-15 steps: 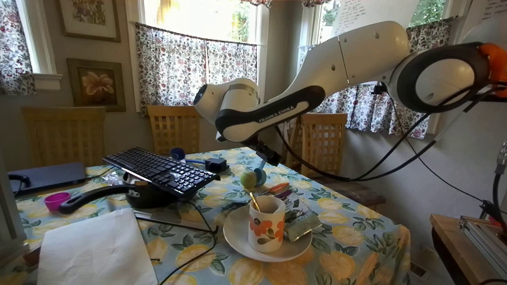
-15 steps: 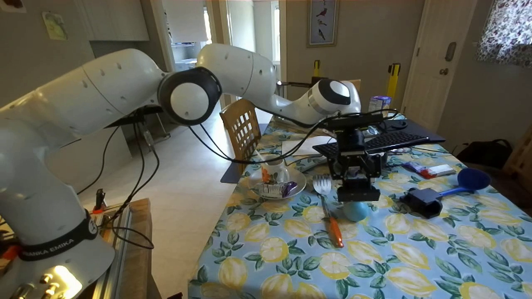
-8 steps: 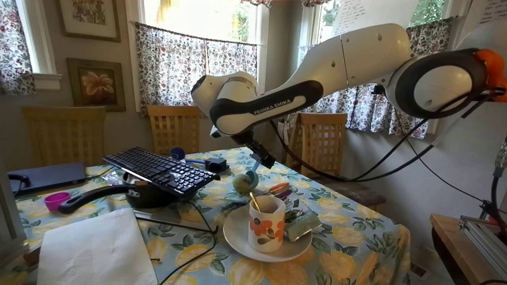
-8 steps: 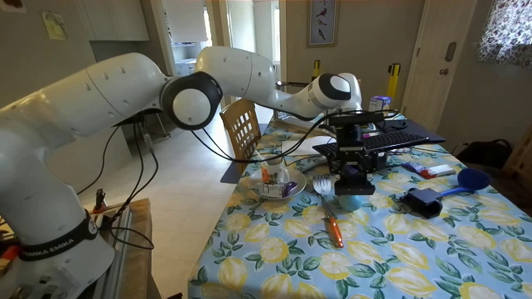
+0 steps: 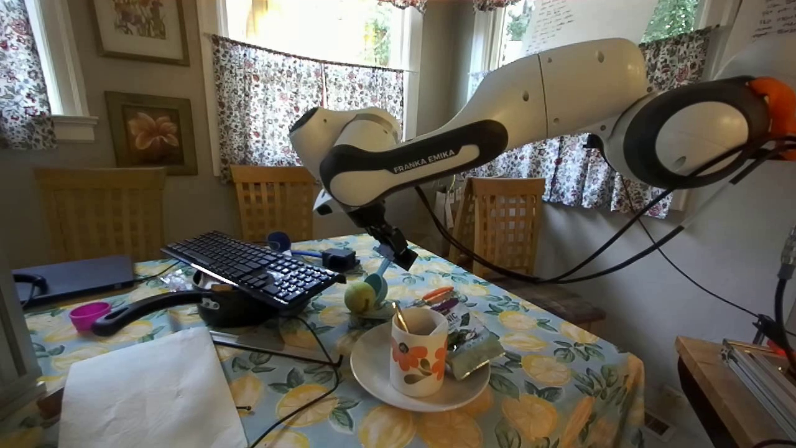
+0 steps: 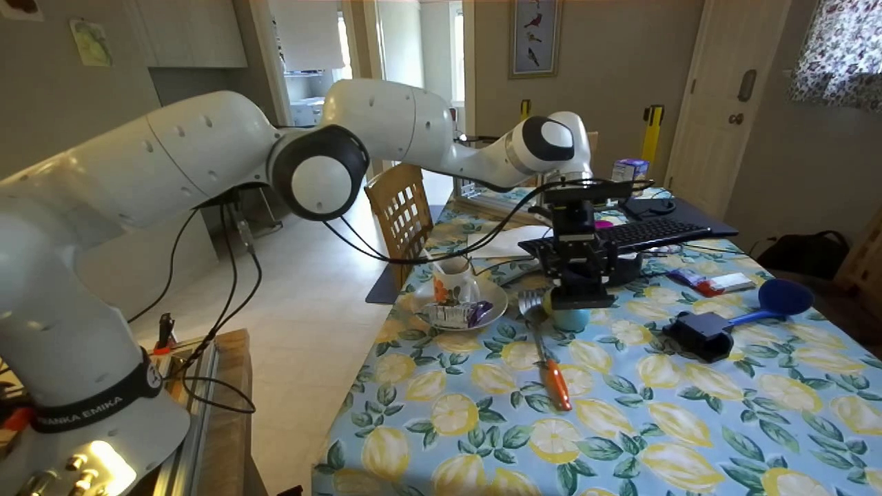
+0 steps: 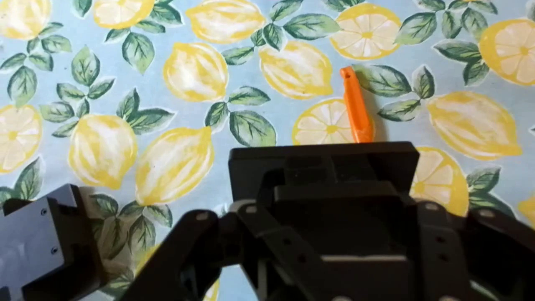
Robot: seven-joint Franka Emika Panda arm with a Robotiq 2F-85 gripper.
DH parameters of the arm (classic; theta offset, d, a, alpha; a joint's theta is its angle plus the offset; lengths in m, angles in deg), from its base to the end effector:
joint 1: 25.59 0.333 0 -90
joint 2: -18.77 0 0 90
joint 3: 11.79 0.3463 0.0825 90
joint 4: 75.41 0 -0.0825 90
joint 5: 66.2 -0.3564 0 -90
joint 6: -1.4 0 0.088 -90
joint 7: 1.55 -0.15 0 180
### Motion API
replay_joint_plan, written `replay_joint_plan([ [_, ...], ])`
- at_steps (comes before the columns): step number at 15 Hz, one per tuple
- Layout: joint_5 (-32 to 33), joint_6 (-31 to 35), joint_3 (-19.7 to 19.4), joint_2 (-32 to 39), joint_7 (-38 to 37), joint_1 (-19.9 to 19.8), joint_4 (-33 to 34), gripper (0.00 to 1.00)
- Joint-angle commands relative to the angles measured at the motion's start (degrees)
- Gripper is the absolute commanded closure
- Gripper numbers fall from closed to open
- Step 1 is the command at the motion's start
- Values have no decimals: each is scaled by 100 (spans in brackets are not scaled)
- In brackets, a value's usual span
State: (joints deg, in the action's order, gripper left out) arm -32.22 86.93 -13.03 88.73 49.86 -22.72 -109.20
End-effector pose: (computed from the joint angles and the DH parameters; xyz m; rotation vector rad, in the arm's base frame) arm 0.7656 -0.0570 0.2274 2.3045 1.2394 -0.7299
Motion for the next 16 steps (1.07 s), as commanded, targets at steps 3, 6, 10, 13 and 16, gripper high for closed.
replay_joint_plan([
  [3,-109,272,249,275,476,32,362,66],
  [6,-63,565,334,326,661,78,393,66],
  [10,-90,1084,453,469,544,115,464,66],
  [13,-91,1438,532,568,508,127,504,66],
  [16,-103,1664,598,608,510,115,508,66],
])
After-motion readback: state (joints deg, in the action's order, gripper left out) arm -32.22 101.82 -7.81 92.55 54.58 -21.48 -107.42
